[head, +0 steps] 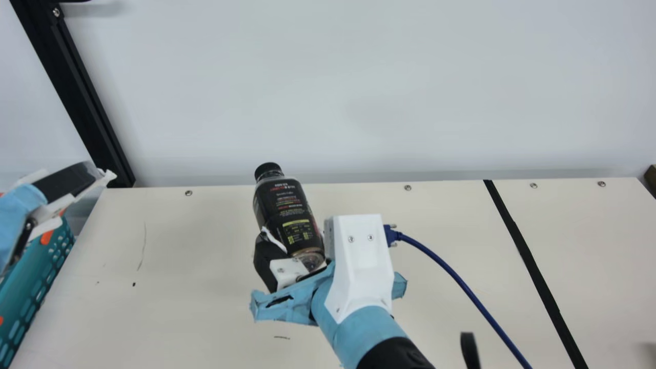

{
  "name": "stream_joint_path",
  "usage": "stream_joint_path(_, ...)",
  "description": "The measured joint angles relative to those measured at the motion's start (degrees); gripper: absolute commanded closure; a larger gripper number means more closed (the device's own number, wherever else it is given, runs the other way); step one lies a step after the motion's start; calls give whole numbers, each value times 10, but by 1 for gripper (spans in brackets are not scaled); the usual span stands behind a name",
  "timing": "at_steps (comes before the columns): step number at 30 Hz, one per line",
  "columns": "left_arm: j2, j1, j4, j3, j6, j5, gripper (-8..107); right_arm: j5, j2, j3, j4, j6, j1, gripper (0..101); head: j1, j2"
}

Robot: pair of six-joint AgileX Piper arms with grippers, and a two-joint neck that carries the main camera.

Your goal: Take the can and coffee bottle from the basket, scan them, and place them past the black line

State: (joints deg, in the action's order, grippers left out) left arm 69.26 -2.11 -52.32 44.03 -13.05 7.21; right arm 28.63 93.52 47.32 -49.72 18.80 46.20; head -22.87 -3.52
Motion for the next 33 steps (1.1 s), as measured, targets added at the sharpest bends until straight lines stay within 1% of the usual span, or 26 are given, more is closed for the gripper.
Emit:
stream_joint_path(12,0,0,0,0,0,0,9,0,66,34,44,-17,-29,101,-3,0)
stream_joint_path(20,0,0,0,0,0,0,9,8,103,50,61,-16,-52,101,-3,0)
stream_joint_path(26,0,0,0,0,0,0,9,24,114,50,45,9,-79,101,-3,0)
stream_joint_path(30,0,0,0,0,0,0,9,30,113,39,24,30,-103,101,-3,0)
stream_joint_path(33,0,0,0,0,0,0,9,44,111,29,11,48,-123,101,-3,0)
